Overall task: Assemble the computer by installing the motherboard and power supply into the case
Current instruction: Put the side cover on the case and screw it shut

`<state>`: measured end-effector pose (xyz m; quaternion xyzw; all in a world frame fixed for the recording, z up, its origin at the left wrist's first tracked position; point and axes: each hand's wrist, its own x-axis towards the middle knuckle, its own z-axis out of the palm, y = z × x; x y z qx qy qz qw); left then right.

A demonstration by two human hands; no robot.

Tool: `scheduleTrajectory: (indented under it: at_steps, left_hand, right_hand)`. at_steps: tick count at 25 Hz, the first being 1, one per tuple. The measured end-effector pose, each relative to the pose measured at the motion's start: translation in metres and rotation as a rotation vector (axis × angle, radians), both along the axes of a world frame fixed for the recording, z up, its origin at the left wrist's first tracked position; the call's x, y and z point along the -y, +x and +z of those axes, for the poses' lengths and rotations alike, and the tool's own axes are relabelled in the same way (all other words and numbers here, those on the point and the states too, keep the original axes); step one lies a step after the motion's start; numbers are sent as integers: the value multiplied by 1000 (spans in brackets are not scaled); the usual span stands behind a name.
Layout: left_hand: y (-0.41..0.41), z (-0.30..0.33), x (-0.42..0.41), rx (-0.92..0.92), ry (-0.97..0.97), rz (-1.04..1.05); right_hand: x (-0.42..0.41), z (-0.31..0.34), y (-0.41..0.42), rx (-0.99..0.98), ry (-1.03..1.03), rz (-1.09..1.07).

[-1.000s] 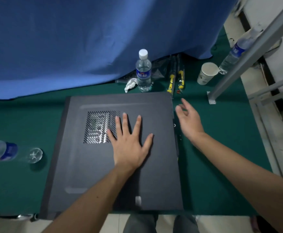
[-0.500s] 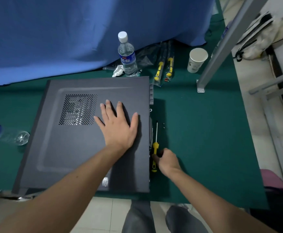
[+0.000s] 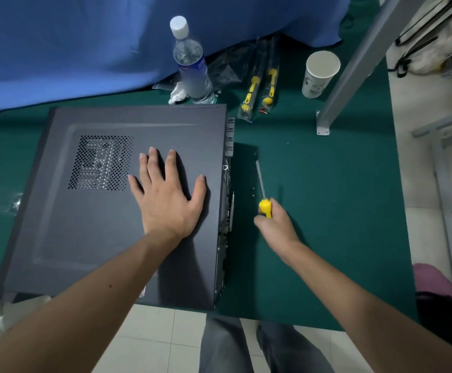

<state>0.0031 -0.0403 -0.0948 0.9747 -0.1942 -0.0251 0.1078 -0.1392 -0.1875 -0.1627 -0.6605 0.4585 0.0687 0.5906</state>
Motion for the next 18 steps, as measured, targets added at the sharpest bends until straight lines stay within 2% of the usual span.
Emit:
scheduleTrajectory:
  at_steps: [3,6,10,15,18]
  left_hand:
    - [-1,-1,3,9,-4,-2]
    - [-1,-2,2,12,-7,4]
    - [0,-3,5,13,-6,2]
    - [3,-4,0,9,0,9]
    - [4,-5,0,12,-9,5]
  right_hand:
    - [19,-11,22,-26,-126,-111]
    - [24,-25,39,-116,-321,-63]
    - [26,-37,45,-178,-458,-2]
    - [18,-42,33,-135,-517,118]
    - [14,-38,21,-116,-449,102]
